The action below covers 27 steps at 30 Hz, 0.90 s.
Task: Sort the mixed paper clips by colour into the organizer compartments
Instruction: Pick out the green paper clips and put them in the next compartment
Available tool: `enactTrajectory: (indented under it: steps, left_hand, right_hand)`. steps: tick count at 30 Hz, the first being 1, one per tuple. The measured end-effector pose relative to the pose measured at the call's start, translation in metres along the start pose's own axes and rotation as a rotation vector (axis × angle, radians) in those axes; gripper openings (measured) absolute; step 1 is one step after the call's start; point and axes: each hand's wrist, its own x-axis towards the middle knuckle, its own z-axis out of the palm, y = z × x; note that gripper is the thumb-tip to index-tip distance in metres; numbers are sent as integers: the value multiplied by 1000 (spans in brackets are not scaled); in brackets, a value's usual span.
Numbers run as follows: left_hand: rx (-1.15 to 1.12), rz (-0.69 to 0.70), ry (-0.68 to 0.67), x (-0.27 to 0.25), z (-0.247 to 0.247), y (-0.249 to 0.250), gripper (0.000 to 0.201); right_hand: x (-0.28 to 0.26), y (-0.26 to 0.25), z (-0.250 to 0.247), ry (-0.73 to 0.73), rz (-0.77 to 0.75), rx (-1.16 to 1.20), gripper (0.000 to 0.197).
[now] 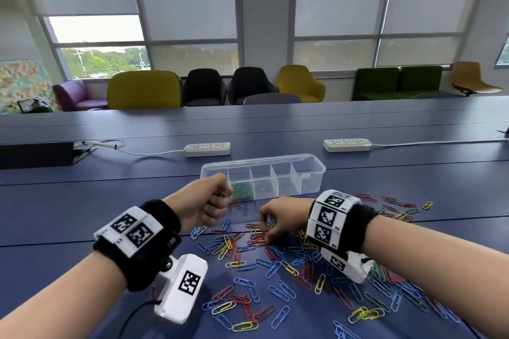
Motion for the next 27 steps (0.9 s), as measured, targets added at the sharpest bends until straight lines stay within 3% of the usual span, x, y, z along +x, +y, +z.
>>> enactTrajectory:
  steps: [4, 9, 14, 17, 22, 27]
  left_hand:
    - [-397, 49, -56, -1, -14, -5, 30]
    - [-662, 37, -66, 5, -21, -18, 29]
    - [-802, -22, -115, 6, -29, -27, 28]
    - [-894, -16, -184, 6, -28, -29, 44]
    - [-863, -27, -31, 12, -17, -24, 18]
    - [-923, -20, -29, 9, -10, -23, 20]
  right_hand:
    - [-5, 4, 0, 31, -19, -11, 22]
    - [-15, 2, 5, 14, -64, 10, 17]
    - [-31, -2, 4, -11, -136, 66, 18]
    - [-40, 0, -7, 38, -166, 139, 19]
    - [-41, -7, 1, -224, -151, -17, 38]
    - [-40, -24, 2, -159, -128, -115, 48]
